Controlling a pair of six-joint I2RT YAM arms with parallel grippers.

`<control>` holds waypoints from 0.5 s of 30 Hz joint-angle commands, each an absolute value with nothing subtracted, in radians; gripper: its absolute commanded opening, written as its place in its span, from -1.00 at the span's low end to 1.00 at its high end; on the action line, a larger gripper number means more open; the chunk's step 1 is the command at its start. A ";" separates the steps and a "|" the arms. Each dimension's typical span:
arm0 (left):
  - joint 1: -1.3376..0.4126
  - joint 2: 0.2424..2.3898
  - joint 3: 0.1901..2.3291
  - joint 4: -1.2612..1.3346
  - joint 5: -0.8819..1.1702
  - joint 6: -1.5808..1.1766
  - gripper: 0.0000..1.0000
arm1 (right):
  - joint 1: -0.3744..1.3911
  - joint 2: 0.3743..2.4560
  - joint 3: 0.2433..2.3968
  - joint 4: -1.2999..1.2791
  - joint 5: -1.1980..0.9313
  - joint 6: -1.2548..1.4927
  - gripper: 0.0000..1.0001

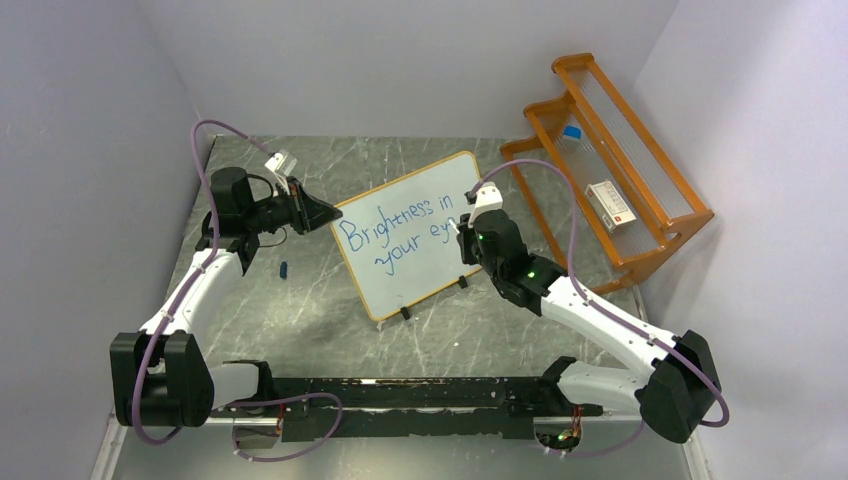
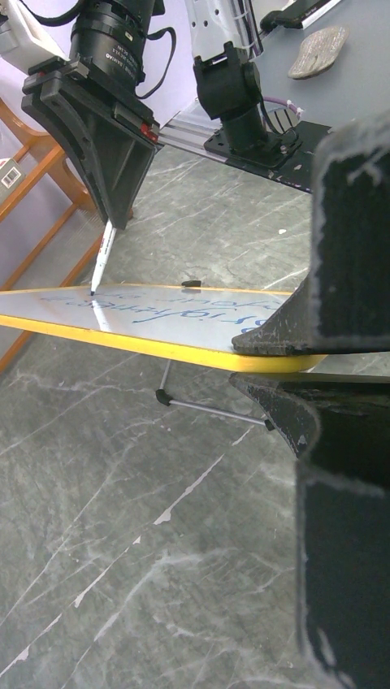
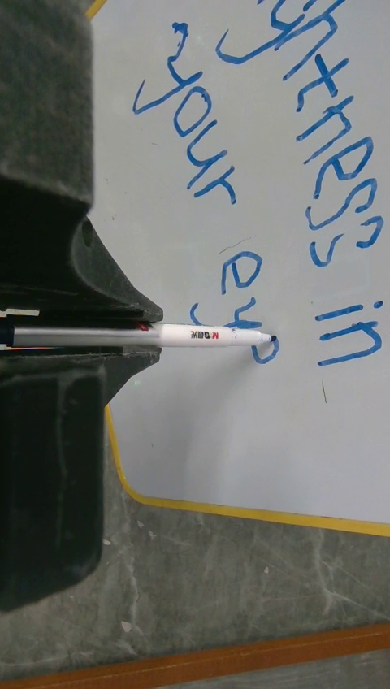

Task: Write a sentence on the whiteboard

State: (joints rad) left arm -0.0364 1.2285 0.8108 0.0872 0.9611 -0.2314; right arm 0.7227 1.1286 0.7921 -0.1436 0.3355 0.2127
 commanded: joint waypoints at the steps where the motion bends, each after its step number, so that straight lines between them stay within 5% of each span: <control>1: -0.060 1.279 0.776 -0.053 0.867 -0.158 -0.90 | 0.719 1.122 0.799 -0.166 0.302 0.218 -1.00; 15: -0.060 1.279 0.776 -0.052 0.866 -0.158 -0.90 | 0.719 1.105 0.766 -0.198 0.310 0.237 -1.00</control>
State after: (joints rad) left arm -0.0364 1.2285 0.8108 0.0872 0.9611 -0.2314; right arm 0.7227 1.1206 0.7887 -0.1646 0.3202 0.2256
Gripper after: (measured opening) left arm 0.113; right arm 0.155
